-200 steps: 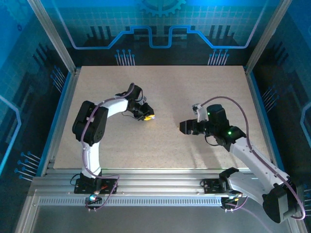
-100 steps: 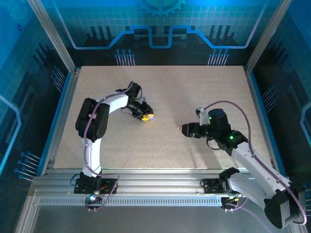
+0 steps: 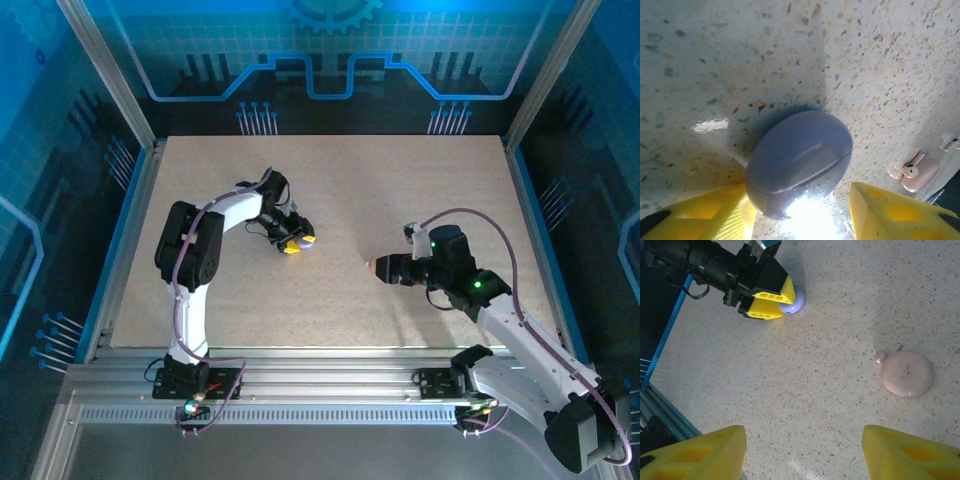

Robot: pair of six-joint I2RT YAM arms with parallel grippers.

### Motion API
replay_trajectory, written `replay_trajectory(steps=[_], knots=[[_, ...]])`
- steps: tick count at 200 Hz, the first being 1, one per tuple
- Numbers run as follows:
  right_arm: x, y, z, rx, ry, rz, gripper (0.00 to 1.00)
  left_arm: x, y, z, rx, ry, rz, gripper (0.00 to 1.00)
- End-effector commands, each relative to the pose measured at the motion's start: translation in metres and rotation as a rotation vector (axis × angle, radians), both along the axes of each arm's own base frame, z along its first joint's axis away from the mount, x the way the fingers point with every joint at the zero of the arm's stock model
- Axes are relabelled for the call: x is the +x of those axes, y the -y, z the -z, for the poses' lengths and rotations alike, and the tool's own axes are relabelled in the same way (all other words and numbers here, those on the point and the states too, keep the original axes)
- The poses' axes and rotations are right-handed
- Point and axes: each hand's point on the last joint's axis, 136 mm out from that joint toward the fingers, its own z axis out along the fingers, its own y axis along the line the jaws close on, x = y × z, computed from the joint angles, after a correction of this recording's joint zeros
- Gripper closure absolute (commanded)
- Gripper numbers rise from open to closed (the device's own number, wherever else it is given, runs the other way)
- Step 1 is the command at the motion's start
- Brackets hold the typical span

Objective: Insert wireless bluetooth earbuds into charging case

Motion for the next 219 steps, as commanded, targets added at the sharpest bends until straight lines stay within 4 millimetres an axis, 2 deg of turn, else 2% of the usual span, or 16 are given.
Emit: replay_trajectory(steps=[1,38,79,84,88,109,163,189,219], knots=[[-0.002,0.002,-0.004,-0.029,-0.003,-0.005,0.36,-0.008,-0.025,-0.011,0.091,-0.011,-0.011,0.44],[-0.002,0.004,0.001,-0.095,-0.04,-0.033,0.36,-0.013,-0.039,-0.031,0.152,0.052,-0.004,0.41],[0.001,0.017,0.012,-0.275,-0.136,-0.066,0.36,-0.023,-0.061,-0.074,0.229,0.226,-0.036,0.4],[-0.002,0.019,0.019,-0.303,-0.161,-0.08,0.36,-0.025,-0.063,-0.079,0.228,0.252,-0.039,0.4],[0.002,0.018,0.012,-0.312,-0.151,-0.091,0.36,-0.026,-0.064,-0.083,0.229,0.271,-0.043,0.4],[0.008,0.023,0.019,-0.403,-0.212,-0.121,0.35,-0.038,-0.073,-0.096,0.237,0.343,-0.072,0.4],[0.027,0.026,0.042,-0.52,-0.446,-0.131,0.35,-0.075,-0.088,-0.088,0.253,0.4,-0.11,0.39],[0.036,0.032,0.055,-0.599,-0.535,-0.129,0.36,-0.083,-0.092,-0.081,0.261,0.415,-0.114,0.39],[0.047,0.022,0.07,-0.563,-0.607,-0.097,0.36,-0.085,-0.093,-0.072,0.269,0.408,-0.104,0.39]])
